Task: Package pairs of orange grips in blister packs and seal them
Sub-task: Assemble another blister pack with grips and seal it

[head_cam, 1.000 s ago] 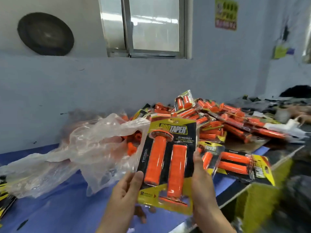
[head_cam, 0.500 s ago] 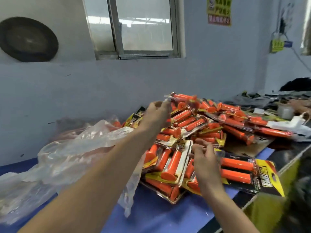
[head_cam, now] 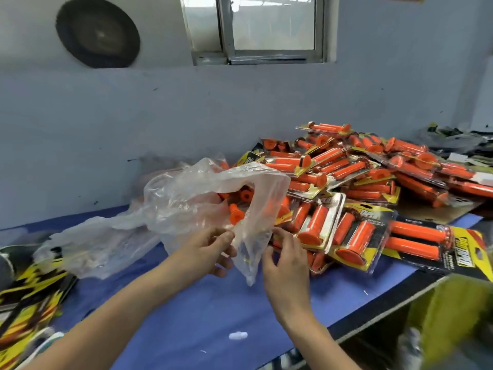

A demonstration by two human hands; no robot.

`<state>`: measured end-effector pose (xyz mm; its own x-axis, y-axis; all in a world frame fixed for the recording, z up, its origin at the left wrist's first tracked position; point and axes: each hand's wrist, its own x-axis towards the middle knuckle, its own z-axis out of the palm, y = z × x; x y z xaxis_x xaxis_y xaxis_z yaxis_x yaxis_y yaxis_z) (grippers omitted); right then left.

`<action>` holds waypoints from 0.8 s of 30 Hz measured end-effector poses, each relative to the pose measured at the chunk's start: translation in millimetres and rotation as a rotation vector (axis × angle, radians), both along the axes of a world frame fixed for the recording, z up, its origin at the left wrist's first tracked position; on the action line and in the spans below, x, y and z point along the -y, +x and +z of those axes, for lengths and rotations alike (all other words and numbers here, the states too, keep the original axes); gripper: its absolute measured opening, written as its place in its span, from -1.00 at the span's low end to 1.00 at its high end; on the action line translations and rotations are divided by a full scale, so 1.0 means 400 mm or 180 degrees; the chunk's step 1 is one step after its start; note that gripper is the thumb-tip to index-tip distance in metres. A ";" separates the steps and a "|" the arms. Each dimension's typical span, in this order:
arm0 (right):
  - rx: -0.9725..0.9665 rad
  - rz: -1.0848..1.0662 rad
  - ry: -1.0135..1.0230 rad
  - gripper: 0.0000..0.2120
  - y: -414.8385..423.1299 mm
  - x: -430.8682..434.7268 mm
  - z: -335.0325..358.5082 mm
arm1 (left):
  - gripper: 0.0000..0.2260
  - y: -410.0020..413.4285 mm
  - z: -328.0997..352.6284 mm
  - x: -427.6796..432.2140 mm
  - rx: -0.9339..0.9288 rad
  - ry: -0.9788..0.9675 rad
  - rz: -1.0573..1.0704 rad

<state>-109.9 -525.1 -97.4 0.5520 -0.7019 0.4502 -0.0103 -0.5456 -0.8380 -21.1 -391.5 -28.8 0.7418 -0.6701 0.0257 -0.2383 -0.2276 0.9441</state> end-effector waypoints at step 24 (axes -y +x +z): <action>-0.0569 0.2479 -0.1773 -0.69 0.256 -0.648 -0.008 | -0.81 0.111 -0.038 -0.749 0.1654 0.2305 0.1356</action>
